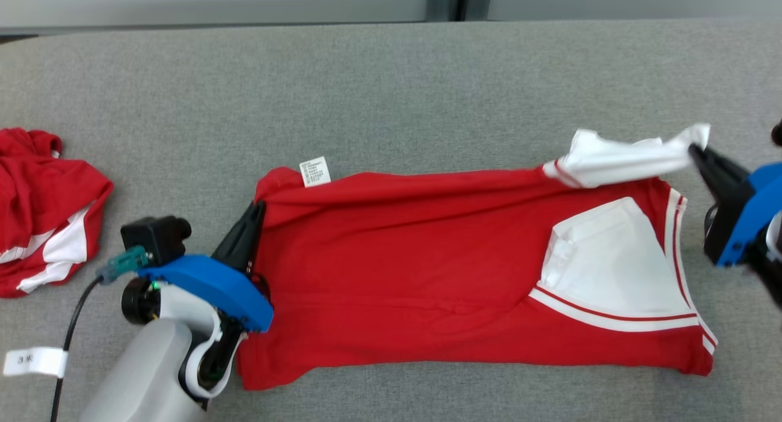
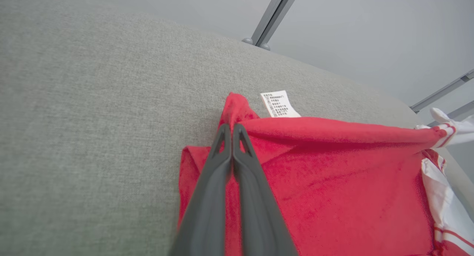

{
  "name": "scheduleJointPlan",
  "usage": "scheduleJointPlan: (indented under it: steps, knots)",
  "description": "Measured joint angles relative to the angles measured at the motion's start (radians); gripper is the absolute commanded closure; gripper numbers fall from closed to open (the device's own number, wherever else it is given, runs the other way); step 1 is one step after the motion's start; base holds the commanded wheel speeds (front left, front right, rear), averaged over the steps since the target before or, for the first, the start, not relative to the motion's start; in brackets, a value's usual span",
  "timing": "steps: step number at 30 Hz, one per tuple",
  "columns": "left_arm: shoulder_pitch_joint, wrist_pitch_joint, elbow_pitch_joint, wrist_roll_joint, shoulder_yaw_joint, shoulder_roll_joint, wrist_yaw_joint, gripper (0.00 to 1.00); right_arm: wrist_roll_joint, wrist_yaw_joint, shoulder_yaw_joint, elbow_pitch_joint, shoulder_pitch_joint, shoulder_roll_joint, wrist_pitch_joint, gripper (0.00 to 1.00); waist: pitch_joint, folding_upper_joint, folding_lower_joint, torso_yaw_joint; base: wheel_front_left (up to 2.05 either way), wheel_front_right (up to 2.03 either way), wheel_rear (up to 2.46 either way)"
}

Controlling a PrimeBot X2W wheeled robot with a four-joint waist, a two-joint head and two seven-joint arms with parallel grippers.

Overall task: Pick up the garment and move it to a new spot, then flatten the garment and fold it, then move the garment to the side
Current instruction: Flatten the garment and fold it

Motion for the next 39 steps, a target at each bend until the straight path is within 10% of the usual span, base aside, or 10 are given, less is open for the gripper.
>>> scheduleJointPlan:
  steps: [16, 18, 19, 20, 21, 39]
  knots:
    - [0.144, -0.043, -0.016, -0.044, 0.019, -0.009, 0.051, 1.0, -0.049, 0.0, -0.166, -0.341, 0.385, 0.162, 0.141, 0.96, -0.065, 0.0, 0.0, -0.033, 0.0, 0.0, 0.0]
    - [0.156, -0.04, -0.016, -0.049, 0.019, -0.012, 0.063, 1.0, -0.061, 0.0, -0.176, -0.356, 0.409, 0.175, 0.152, 0.05, -0.069, 0.0, 0.0, -0.035, 0.0, 0.0, 0.0]
    - [0.162, -0.041, -0.016, -0.05, 0.02, -0.013, 0.067, 0.96, -0.063, 0.0, -0.181, -0.36, 0.42, 0.182, 0.163, 0.0, -0.072, 0.0, 0.0, -0.036, 0.0, 0.0, 0.0]
    - [0.169, -0.041, -0.016, -0.052, 0.023, -0.015, 0.072, 0.64, -0.064, 0.0, -0.186, -0.362, 0.434, 0.19, 0.176, 0.0, -0.075, 0.0, 0.0, -0.036, 0.0, 0.0, 0.0]
    - [0.177, -0.035, -0.015, -0.059, 0.021, -0.016, 0.073, 0.0, -0.066, 0.0, -0.192, -0.365, 0.446, 0.2, 0.183, 0.0, -0.078, 0.0, 0.0, -0.037, 0.0, 0.0, 0.0]
    - [0.206, -0.219, -0.108, 0.17, 0.068, 0.025, 0.096, 0.0, -0.188, 0.0, -0.249, -0.27, 0.39, 0.252, 0.263, 0.0, -0.15, 0.0, 0.0, -0.009, 0.0, 0.0, 0.0]
